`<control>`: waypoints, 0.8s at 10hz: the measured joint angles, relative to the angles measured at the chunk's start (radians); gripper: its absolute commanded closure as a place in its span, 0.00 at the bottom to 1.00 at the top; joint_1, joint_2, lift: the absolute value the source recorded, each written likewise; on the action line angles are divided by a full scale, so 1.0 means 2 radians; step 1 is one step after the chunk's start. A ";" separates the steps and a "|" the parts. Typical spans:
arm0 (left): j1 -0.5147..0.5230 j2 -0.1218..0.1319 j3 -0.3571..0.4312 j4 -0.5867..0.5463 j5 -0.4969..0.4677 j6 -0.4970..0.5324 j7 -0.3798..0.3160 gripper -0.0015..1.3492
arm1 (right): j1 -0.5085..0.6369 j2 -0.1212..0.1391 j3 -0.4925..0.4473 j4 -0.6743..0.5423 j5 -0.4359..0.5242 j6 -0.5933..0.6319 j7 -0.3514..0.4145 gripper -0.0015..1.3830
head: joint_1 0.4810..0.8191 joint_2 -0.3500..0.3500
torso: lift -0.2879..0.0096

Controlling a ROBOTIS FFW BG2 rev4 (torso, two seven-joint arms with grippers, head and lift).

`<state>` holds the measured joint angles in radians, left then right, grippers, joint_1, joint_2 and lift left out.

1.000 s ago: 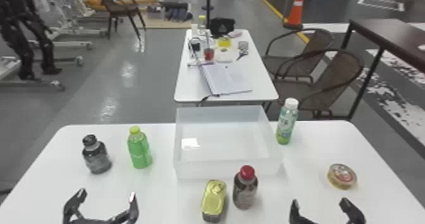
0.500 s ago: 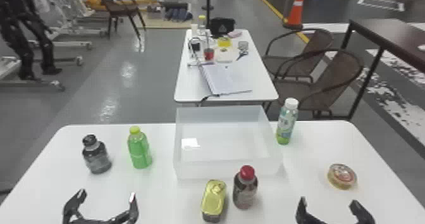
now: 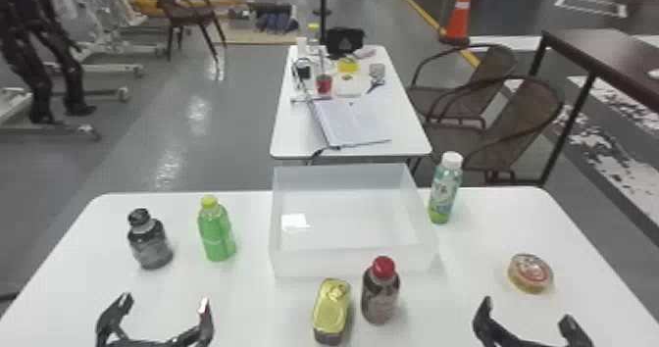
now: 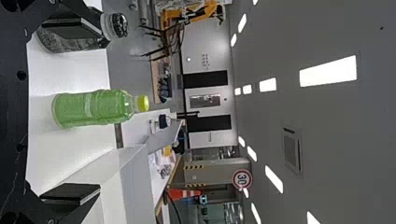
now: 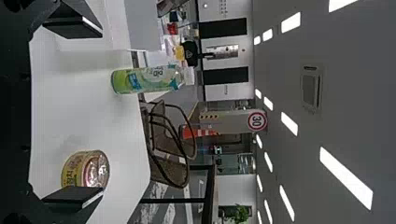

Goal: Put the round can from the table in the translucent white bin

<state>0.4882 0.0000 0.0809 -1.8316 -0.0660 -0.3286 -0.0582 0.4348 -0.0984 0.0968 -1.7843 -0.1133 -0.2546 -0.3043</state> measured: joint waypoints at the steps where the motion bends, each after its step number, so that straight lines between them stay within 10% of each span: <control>1: 0.000 0.000 0.001 0.000 0.000 -0.001 0.000 0.10 | -0.008 -0.005 -0.001 0.014 -0.009 -0.001 -0.004 0.08 | 0.20 0.50 | 0.63; 8: 0.000 0.000 0.003 0.008 0.007 -0.008 0.000 0.10 | -0.069 -0.028 -0.017 0.115 -0.051 -0.009 -0.007 0.08 | 0.20 0.50 | 0.63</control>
<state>0.4876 0.0000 0.0876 -1.8165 -0.0510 -0.3448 -0.0582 0.2975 -0.1542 0.0628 -1.5546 -0.2148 -0.2723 -0.3191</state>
